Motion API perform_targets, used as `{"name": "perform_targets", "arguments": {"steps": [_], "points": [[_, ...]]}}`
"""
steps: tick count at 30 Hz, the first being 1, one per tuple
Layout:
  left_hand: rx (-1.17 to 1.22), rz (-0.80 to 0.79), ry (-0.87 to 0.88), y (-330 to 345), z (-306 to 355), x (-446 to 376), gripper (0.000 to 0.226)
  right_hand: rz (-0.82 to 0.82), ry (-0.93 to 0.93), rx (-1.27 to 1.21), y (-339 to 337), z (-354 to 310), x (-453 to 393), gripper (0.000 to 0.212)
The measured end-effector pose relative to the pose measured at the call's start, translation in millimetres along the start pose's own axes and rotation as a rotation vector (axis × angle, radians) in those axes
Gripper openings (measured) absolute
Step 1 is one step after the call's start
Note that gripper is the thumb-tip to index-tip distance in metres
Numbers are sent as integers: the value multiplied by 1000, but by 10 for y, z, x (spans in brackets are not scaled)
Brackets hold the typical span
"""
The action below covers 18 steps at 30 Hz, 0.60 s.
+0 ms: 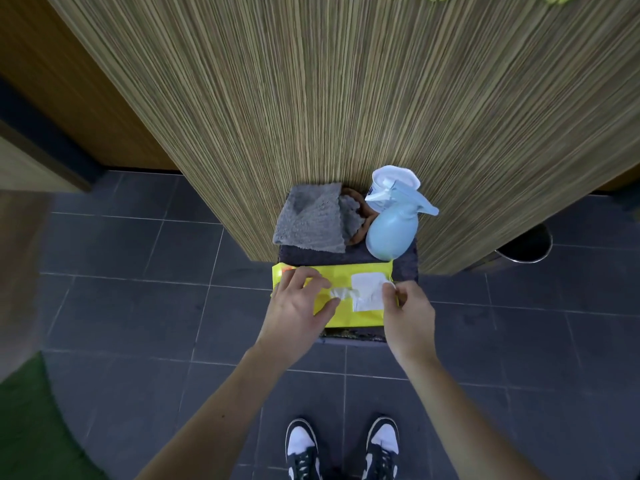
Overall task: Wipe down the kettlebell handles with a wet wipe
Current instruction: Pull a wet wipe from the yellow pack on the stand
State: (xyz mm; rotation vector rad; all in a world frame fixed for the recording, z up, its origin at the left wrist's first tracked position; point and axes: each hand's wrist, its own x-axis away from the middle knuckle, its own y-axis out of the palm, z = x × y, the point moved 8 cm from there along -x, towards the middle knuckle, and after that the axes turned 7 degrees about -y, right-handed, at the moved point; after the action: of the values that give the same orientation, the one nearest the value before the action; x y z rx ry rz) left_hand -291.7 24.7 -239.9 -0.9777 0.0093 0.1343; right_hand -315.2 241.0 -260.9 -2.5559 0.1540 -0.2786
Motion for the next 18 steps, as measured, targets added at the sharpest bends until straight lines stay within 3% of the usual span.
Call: {"name": "perform_targets", "arguments": {"steps": [4, 8, 18], "points": [[-26, -1, 36, 82, 221, -106, 25, -6, 6, 8, 42, 17, -27, 25], [-45, 0, 82, 126, 325, -154, 5, 0, -5, 9, 36, 17, -56, 24], [193, 137, 10, -536, 569, -323, 4, -18, 4, 10, 9, -24, -46, 24]]}}
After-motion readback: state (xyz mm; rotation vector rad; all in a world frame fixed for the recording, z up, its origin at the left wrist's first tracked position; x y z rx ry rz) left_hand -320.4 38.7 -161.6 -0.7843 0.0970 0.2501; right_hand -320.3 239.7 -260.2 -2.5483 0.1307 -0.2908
